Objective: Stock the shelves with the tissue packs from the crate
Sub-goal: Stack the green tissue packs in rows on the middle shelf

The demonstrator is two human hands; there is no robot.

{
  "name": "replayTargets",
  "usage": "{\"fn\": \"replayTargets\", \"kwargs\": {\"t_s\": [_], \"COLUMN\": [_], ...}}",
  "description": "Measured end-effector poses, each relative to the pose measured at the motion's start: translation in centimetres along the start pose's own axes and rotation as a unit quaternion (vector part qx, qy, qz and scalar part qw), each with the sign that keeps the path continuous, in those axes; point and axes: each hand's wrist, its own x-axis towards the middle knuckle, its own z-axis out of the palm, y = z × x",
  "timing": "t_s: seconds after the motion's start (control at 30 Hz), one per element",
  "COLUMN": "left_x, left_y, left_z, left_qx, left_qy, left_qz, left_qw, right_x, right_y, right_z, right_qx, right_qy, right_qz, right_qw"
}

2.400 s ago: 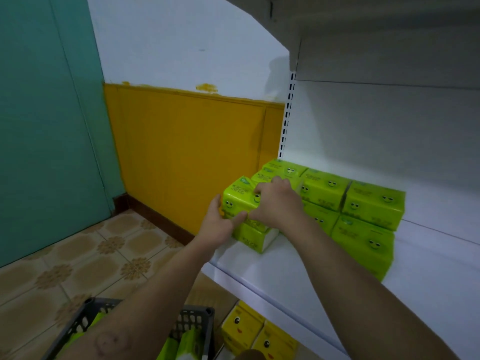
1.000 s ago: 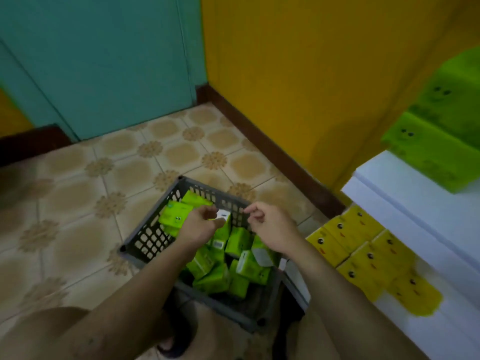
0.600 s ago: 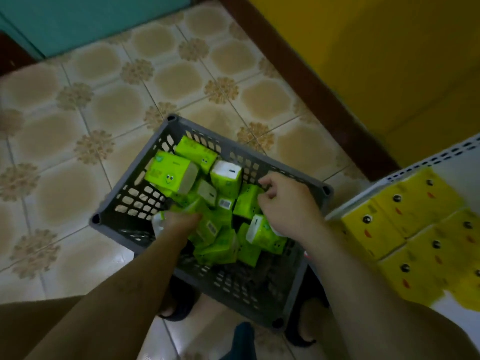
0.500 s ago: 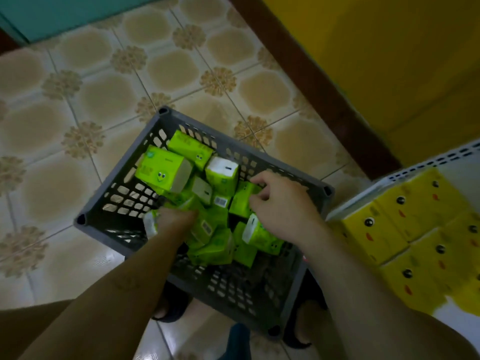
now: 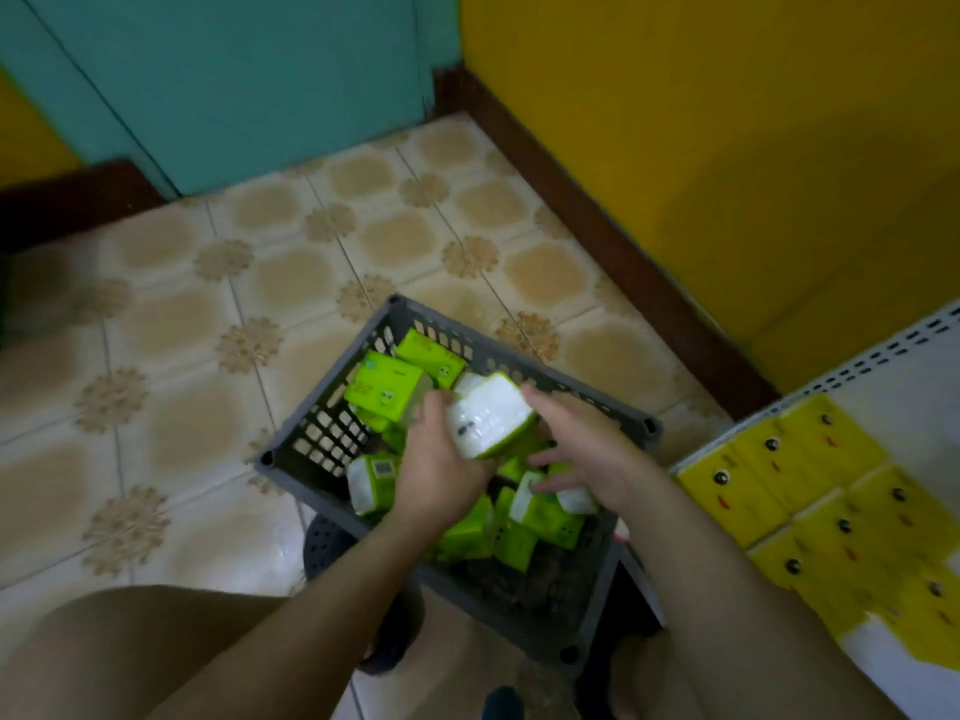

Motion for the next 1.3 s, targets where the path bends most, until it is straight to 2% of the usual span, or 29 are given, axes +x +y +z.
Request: {"fn": "replayTargets", "kwargs": {"t_s": [0.07, 0.13, 0.23, 0.3, 0.37, 0.43, 0.53, 0.6, 0.67, 0.83, 0.9, 1.0, 1.1, 1.2, 1.3], "left_x": [-2.2, -4.3, -7.4, -9.6, -11.4, -13.1, -14.9, -14.9, -14.5, -16.0, -16.2, -16.6, -18.1, -19.6, -20.3], "left_y": [3.0, 5.0, 7.9, 9.6, 11.0, 12.4, 14.5, 15.1, 15.3, 17.4, 19.1, 22.0, 25.0, 27.7, 29.9], "left_z": [-2.1, -3.7, -6.0, -7.1, -7.7, -8.0, -8.4, -8.9, -9.8, -11.2, -10.8, -9.6, -7.3, -3.7, -0.7], "left_qx": [0.021, 0.042, 0.079, 0.107, 0.104, -0.007, -0.193, -0.275, -0.334, -0.297, -0.289, -0.328, -0.361, -0.386, -0.390], "left_qy": [-0.014, -0.043, -0.086, -0.132, -0.162, -0.153, -0.149, -0.146, -0.162, -0.252, -0.253, -0.239, -0.280, -0.290, -0.276], "left_qz": [0.107, 0.195, 0.313, 0.354, 0.349, 0.302, 0.124, 0.023, -0.017, 0.028, 0.049, 0.060, 0.023, 0.005, 0.014], "left_qw": [0.994, 0.979, 0.942, 0.920, 0.917, 0.941, 0.962, 0.950, 0.929, 0.921, 0.922, 0.912, 0.889, 0.876, 0.878], "right_x": [-2.9, -5.7, -9.5, -12.3, -14.4, -16.4, -19.2, -20.6, -21.7, -25.0, -26.6, -29.1, -30.8, -32.1, -34.9], "right_y": [0.2, 0.6, 1.0, 1.2, 1.2, 1.2, 1.1, 1.2, 1.3, 0.4, -0.1, -0.5, 0.6, 2.6, 5.3], "right_z": [-0.7, -1.9, -2.7, -2.8, -3.1, -3.2, -3.1, -3.2, -3.3, -4.8, -5.6, -7.4, -9.5, -10.9, -12.8], "right_qx": [0.163, 0.249, 0.246, 0.235, 0.253, 0.279, 0.313, 0.329, 0.328, 0.292, 0.282, 0.323, 0.360, 0.259, 0.106], "right_qy": [-0.035, -0.052, -0.038, -0.011, -0.004, -0.008, 0.000, 0.012, 0.023, 0.075, 0.116, 0.217, 0.310, 0.407, 0.485], "right_qz": [-0.008, -0.028, -0.044, -0.062, -0.105, -0.148, -0.204, -0.227, -0.255, -0.356, -0.379, -0.383, -0.342, -0.293, -0.325], "right_qw": [0.986, 0.967, 0.967, 0.970, 0.962, 0.949, 0.928, 0.917, 0.910, 0.884, 0.874, 0.838, 0.811, 0.825, 0.805]}}
